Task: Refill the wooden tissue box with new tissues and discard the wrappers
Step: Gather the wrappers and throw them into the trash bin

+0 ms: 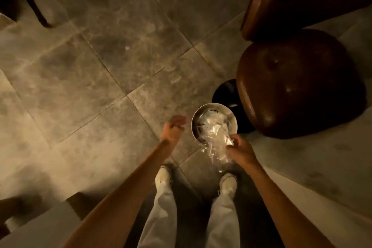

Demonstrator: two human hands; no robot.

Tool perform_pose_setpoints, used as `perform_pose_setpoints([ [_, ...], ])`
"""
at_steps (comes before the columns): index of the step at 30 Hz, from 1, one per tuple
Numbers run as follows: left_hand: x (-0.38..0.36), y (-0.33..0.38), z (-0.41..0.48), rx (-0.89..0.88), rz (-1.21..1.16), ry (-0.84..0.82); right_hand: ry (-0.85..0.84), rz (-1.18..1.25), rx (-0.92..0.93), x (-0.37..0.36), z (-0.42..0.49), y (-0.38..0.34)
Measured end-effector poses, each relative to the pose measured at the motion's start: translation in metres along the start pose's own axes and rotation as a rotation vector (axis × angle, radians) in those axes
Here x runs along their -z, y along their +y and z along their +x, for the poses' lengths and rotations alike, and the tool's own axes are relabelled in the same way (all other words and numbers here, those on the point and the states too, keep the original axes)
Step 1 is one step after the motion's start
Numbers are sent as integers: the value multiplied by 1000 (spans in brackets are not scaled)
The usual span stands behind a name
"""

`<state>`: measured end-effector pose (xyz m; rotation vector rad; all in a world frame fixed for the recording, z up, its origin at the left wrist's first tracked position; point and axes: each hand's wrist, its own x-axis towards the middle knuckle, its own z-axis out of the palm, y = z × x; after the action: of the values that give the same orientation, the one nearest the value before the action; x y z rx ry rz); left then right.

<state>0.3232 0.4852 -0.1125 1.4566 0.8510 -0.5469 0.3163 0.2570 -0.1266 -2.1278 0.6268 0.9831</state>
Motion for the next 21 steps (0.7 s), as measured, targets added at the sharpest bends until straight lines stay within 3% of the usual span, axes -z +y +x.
perform_pose_setpoints([
  [7,-49,-99,127,74,38,-20,90,9,159,-51,119,24],
  [12,-81,-157,177,77,83,26,75,437,-130,-95,207,59],
  [15,-91,-174,199,28,159,37,216,243,-101,-114,233,79],
  [21,-91,-221,228,-65,168,-39,587,-200,392,-134,198,77],
])
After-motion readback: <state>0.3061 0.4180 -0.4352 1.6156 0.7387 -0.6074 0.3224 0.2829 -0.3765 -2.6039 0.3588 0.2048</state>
